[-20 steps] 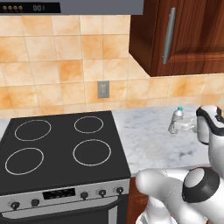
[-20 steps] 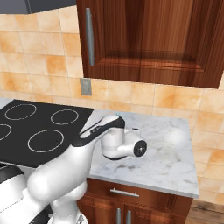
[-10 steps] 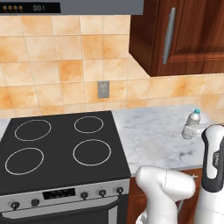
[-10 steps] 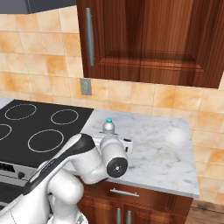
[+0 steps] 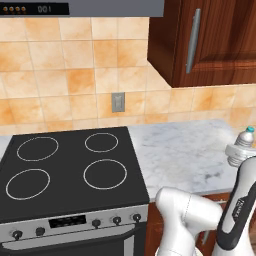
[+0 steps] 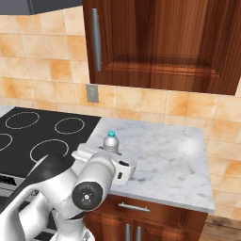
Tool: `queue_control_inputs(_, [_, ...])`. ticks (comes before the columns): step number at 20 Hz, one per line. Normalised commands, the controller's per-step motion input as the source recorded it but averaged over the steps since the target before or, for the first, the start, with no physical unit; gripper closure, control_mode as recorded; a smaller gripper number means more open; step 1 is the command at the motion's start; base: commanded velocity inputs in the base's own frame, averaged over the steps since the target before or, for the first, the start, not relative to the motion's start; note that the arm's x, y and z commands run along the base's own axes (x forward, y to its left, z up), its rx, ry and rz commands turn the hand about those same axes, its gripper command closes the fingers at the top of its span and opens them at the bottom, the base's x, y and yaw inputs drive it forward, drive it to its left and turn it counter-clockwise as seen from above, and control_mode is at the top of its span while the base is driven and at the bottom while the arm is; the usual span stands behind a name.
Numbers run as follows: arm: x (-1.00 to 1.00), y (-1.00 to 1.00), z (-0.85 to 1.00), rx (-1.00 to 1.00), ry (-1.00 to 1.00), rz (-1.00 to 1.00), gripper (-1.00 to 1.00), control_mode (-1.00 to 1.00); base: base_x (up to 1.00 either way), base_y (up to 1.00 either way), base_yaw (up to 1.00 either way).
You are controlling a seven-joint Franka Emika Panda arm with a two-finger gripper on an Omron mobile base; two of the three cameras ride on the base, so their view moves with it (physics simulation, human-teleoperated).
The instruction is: Move the drinks to the dining counter.
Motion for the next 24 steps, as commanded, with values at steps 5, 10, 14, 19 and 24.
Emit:
queue_control_inputs(5, [-0.68,0.06,0.54,0.0,0.04,-0.11,1.0,-1.0,0.0,0.0,0.0])
queue_control_inputs(10, [-0.28,0.02,0.16,0.0,0.03,-0.04,1.0,1.0,-0.53,0.0,-0.09])
queue_control_inputs(14, [0.0,0.0,0.0,0.0,0.0,0.0,1.0,1.0,-0.51,0.08,-0.4])
queue_control_inputs(19, [0.0,0.0,0.0,0.0,0.0,0.0,1.0,1.0,-0.08,0.06,-0.89])
queue_control_inputs(24, [0.0,0.0,0.0,0.0,0.0,0.0,1.0,1.0,0.0,0.0,-1.0])
